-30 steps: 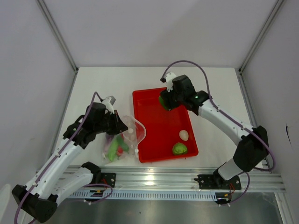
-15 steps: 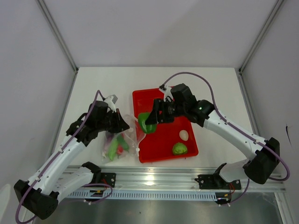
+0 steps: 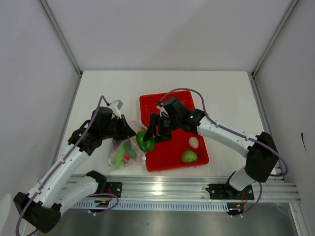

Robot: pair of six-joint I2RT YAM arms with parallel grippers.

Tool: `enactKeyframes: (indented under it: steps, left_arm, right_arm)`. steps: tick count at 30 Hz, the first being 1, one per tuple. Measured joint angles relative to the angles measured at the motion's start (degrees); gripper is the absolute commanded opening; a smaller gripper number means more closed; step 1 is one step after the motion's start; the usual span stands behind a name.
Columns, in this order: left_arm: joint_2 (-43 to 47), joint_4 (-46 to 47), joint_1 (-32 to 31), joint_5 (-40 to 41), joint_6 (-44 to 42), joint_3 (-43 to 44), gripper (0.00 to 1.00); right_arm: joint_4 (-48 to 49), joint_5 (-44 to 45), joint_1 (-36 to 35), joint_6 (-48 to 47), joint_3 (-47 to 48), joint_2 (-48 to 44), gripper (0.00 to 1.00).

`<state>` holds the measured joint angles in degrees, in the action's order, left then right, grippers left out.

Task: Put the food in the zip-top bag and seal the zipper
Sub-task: Place the fake vegetable in the zipper food storage bag.

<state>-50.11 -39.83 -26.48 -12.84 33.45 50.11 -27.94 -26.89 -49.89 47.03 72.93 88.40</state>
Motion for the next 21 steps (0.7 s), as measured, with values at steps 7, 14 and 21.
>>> enactKeyframes:
  steps: [7,14,21]
  left_arm:
    - [0.9,-0.6,0.0,-0.5,0.0,0.0,0.0]
    - [0.9,-0.6,0.0,-1.4,0.1,0.0,0.01]
    - [0.9,-0.6,0.0,-1.5,0.1,0.0,0.0]
  right_arm:
    - [2.6,0.5,-0.6,0.0,-0.1,3.9,0.18]
    - [6.2,2.2,-0.8,1.0,-0.1,6.6,0.2]
    - [10.8,3.1,-2.6,4.1,0.1,10.4,0.36]
